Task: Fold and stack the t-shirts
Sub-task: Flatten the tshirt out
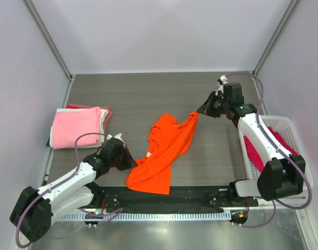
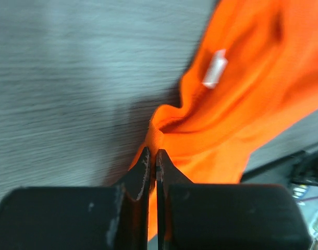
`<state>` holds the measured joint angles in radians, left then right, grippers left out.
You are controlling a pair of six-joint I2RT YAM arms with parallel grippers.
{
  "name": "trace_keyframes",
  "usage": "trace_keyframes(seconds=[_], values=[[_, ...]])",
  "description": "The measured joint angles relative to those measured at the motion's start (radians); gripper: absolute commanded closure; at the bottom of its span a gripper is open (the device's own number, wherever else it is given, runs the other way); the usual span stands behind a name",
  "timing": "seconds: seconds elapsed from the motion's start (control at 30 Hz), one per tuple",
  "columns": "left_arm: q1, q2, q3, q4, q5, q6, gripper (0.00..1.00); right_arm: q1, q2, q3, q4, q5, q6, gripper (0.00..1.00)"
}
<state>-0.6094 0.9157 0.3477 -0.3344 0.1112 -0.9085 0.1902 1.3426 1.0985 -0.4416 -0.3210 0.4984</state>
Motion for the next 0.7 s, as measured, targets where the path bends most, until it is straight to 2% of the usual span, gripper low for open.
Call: trace_keyframes(seconds=[0.2, 0.33, 0.53, 0.7], values=[[-0.035, -0.04, 0.182, 0.008, 0.021, 0.002, 1.0, -0.206, -0.016, 0.127, -0.029, -0.029, 0.045, 0.99], [-0.174, 0.039, 0.383, 0.038, -0.008, 0.008, 1.0, -0.302, -0.088, 0.273, -0.068, -0.014, 0.054, 0.99], [-0.453, 0.244, 0.709, 0.054, -0.082, 0.043, 1.0, -0.315, -0.18, 0.593, -0.079, 0.008, 0.055, 0.99], [-0.568, 0.294, 0.914, 0.052, -0.098, 0.051, 1.0, -0.315, -0.069, 0.945, -0.064, 0.01, 0.078, 0.99]])
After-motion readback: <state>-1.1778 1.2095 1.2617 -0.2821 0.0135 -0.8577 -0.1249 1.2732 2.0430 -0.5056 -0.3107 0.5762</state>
